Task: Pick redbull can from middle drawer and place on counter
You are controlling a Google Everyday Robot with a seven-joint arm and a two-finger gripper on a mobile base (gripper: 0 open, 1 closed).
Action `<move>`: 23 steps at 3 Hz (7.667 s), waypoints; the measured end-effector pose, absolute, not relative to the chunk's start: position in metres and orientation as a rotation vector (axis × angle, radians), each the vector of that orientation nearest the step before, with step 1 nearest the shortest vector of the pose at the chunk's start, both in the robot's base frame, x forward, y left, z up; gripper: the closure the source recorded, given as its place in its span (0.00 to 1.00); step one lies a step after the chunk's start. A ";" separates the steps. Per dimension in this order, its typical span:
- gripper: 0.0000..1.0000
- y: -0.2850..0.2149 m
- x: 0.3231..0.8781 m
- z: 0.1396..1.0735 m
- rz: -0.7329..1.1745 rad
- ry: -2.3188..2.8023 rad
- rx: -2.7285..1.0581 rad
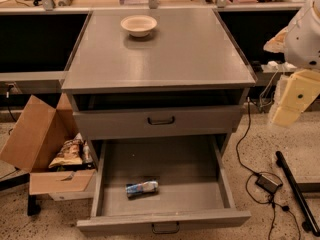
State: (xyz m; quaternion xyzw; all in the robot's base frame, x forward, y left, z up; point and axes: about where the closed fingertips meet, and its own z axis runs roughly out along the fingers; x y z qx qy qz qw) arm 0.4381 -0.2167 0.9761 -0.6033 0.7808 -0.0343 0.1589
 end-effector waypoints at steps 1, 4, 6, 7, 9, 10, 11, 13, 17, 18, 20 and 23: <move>0.00 -0.217 0.438 0.976 -0.098 2.232 -1.725; 0.00 -0.157 0.420 0.788 0.193 2.250 -1.862; 0.00 -0.158 0.413 0.772 0.218 2.269 -1.879; 0.00 -0.155 0.420 0.757 0.197 2.270 -1.881; 0.00 -0.093 0.474 0.646 0.259 2.060 -2.036; 0.00 -0.067 0.490 0.603 0.383 1.983 -2.070; 0.00 -0.067 0.490 0.603 0.383 1.983 -2.070; 0.00 -0.032 0.521 0.516 0.444 2.022 -1.954; 0.18 0.029 0.540 0.399 0.616 1.969 -1.813; 0.49 0.028 0.537 0.363 0.678 2.019 -1.808; 0.96 0.016 0.541 0.372 0.662 2.009 -1.784; 1.00 -0.055 0.540 0.547 0.539 1.614 -1.589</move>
Offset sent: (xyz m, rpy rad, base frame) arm 0.0002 0.0395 -0.1491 0.0228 0.1219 0.0838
